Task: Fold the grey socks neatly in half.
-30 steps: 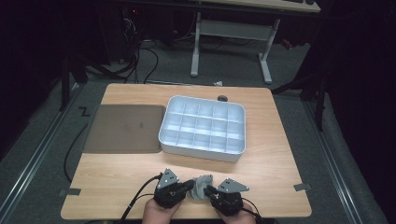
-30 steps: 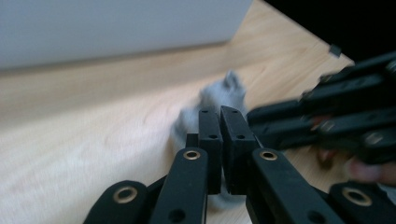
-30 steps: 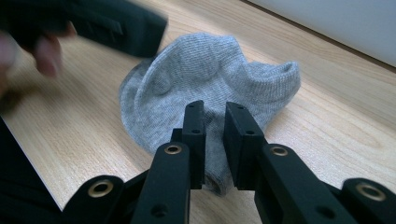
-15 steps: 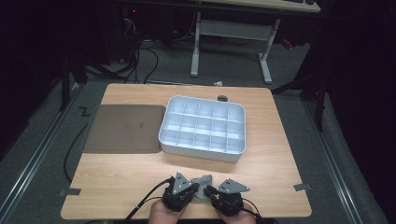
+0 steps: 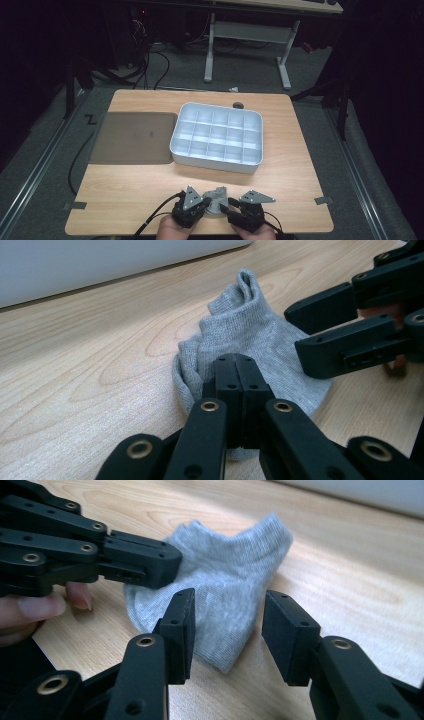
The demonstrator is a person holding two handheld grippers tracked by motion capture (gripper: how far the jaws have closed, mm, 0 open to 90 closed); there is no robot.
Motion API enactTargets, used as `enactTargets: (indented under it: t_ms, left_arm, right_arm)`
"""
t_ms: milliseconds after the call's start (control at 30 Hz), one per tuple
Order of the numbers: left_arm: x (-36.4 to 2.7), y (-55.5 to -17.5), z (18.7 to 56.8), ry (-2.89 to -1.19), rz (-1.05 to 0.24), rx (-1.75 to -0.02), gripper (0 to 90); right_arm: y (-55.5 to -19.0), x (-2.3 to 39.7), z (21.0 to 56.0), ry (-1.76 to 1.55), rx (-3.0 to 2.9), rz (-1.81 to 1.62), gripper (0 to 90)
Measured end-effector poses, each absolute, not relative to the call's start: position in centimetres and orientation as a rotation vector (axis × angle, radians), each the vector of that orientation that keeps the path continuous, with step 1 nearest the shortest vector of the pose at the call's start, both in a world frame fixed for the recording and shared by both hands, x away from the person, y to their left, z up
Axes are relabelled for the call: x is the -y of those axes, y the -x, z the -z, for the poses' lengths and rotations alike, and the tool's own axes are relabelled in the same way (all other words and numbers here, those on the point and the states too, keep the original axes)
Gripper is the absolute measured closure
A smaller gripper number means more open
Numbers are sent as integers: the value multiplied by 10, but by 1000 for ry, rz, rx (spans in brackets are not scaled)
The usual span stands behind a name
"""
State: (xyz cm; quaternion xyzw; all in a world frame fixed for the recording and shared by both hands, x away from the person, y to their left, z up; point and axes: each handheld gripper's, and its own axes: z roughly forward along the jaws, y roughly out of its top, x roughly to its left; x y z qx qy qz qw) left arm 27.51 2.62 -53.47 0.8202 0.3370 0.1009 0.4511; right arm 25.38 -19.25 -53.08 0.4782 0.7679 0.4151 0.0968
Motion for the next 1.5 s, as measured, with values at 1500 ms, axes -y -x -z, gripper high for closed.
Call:
enactTargets:
  t_ms: [1500]
  left_arm:
    - [-11,-270,535,-2045,-245,-784,900]
  right_arm:
    - [-259,208,522,-1392,-2191,-1173,700]
